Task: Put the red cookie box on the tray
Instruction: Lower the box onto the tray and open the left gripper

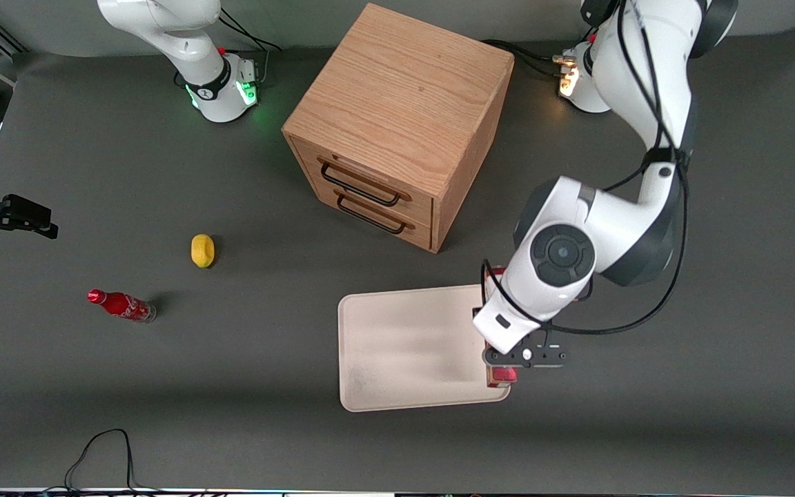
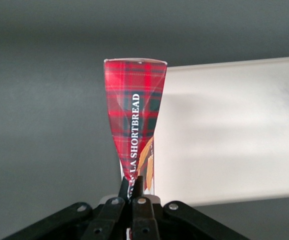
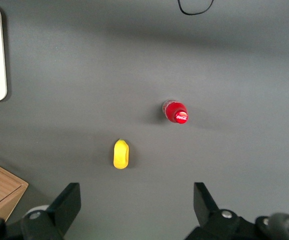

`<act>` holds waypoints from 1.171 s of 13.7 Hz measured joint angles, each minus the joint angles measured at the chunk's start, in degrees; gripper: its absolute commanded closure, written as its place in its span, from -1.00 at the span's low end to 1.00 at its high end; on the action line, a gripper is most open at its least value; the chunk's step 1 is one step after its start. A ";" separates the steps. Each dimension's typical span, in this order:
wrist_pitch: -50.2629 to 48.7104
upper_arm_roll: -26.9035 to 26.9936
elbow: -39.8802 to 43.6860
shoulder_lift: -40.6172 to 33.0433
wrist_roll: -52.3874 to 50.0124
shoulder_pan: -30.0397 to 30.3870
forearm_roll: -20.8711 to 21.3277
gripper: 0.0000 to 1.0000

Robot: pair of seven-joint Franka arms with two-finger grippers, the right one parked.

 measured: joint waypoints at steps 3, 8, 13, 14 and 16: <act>4.84 -0.02 -3.76 1.58 0.12 0.48 0.00 1.00; 9.33 -0.26 -4.69 4.75 -0.43 0.32 -0.34 1.00; 10.47 -0.44 -4.70 5.93 -2.66 0.20 -0.38 1.00; 10.99 -0.43 -4.70 6.12 -2.84 0.21 -0.38 0.08; 11.29 -0.40 -4.70 6.48 -2.93 0.31 -0.38 -1.00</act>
